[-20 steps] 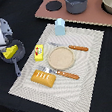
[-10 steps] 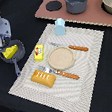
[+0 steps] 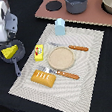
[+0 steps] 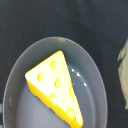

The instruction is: Interact with the objects in diverse but meaningful ways.

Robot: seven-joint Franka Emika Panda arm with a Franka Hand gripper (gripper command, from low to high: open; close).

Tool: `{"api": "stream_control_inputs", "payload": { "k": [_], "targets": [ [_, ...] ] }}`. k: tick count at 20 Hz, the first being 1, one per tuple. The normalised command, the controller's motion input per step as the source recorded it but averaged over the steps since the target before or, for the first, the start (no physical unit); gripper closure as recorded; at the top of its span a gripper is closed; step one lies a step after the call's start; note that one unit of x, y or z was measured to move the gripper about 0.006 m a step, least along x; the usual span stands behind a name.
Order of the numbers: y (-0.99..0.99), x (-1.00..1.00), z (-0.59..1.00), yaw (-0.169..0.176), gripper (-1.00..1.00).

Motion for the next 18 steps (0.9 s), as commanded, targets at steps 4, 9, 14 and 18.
{"api": "stream_control_inputs", "payload": {
  "k": [4,9,14,18],
  "targets": [
    [-0.3,0.0,-0.03,-0.137,-1.0],
    [-0.29,0.0,0.0,-0.116,-1.0],
    [-0.31,0.0,-0.02,-0.09,-1.0],
    [-0.25,0.0,-0.05,-0.068,-1.0]
  ]
}}
